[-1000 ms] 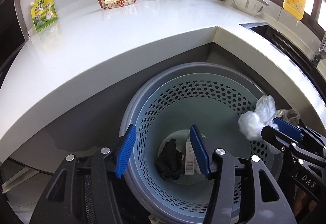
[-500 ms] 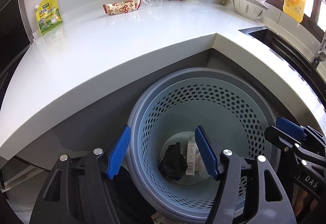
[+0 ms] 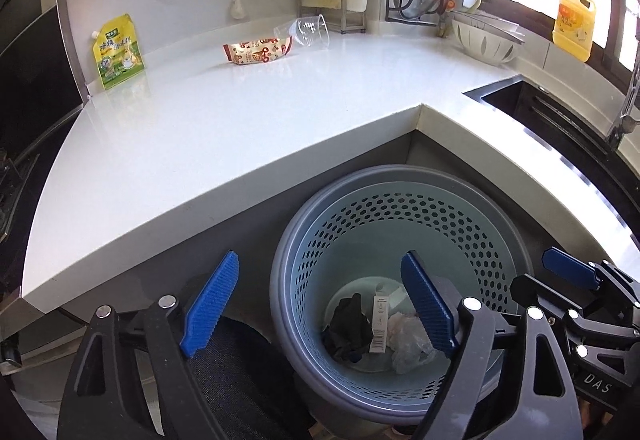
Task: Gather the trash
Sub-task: 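Move both tools back toward the snack wrapper and plastic cup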
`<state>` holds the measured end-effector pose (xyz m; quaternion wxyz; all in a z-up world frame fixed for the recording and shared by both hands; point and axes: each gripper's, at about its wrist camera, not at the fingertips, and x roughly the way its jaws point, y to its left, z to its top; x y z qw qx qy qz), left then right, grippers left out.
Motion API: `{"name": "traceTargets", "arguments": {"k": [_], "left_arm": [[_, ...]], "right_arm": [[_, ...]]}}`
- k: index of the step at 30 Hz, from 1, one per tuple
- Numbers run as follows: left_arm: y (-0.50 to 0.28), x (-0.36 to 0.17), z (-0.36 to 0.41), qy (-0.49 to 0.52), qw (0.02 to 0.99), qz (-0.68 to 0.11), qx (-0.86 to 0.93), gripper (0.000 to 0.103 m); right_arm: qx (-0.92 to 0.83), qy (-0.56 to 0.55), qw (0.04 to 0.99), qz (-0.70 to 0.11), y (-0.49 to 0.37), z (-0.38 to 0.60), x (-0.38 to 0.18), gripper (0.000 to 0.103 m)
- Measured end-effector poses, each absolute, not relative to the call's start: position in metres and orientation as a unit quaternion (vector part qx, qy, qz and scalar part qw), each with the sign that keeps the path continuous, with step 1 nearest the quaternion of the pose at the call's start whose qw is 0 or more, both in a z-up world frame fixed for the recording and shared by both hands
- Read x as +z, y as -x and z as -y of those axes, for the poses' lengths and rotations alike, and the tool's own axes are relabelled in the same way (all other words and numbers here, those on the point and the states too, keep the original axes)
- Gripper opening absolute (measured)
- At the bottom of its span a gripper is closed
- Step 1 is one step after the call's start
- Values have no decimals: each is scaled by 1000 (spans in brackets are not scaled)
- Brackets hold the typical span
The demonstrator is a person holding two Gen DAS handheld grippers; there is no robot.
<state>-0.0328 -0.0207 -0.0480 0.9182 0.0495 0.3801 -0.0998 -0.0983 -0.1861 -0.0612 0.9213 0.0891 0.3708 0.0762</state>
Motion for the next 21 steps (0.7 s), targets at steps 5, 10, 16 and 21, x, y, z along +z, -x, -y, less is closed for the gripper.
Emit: {"name": "traceTargets", "arguments": {"k": [5, 10, 16, 21], "left_arm": [[38, -35, 13, -39, 925, -365, -94, 96], [40, -21, 4, -23, 933, -347, -95, 97], [23, 1, -7, -16, 942, -325, -81, 97], [-5, 19, -17, -5, 948, -312, -63, 97]], "right_arm": [[76, -83, 926, -359, 104, 181, -53, 65], [79, -80, 930, -350, 103, 178, -43, 68], [92, -84, 936, -329, 86, 180, -21, 72], [100, -83, 940, -316, 52, 181, 2, 73]]}}
